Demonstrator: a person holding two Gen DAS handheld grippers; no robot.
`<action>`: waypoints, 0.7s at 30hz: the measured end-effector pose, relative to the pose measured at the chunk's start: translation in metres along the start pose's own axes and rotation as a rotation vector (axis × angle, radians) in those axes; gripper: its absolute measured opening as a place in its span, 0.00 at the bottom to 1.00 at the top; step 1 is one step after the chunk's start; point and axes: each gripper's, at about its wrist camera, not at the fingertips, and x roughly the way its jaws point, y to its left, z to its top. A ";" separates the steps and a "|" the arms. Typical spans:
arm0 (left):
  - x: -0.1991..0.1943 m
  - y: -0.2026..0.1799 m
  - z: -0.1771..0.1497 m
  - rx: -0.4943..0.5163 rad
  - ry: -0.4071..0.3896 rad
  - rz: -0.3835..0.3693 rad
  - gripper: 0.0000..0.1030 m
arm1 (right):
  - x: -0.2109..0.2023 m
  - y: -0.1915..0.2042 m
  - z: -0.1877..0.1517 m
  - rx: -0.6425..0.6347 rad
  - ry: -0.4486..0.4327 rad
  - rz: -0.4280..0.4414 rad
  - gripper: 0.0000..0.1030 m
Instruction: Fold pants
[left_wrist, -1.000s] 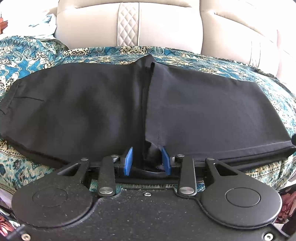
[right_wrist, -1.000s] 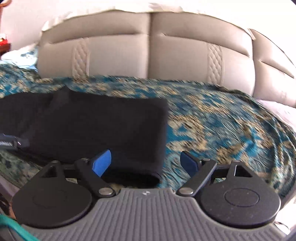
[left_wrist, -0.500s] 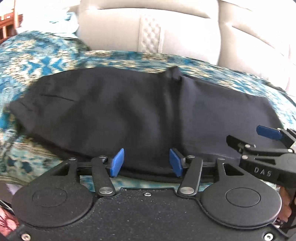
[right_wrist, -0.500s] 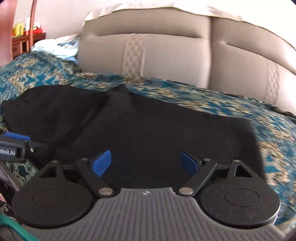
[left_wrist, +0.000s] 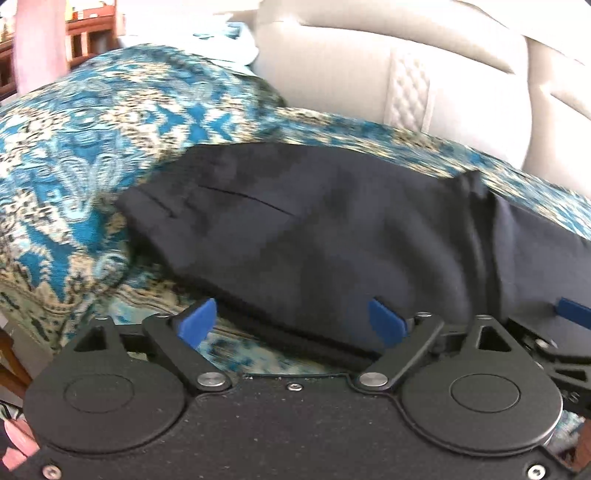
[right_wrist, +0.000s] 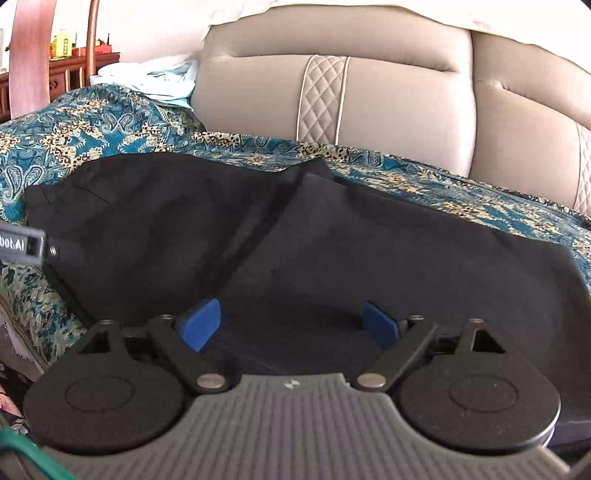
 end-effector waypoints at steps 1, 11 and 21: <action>0.003 0.005 0.000 -0.013 0.000 0.014 0.88 | 0.001 0.001 -0.001 -0.007 0.000 0.001 0.94; 0.044 0.060 0.004 -0.190 -0.033 0.058 0.99 | 0.006 0.017 -0.009 -0.087 -0.012 0.014 1.00; 0.061 0.101 0.022 -0.375 -0.071 -0.095 0.87 | 0.006 0.018 -0.010 -0.087 -0.019 0.016 1.00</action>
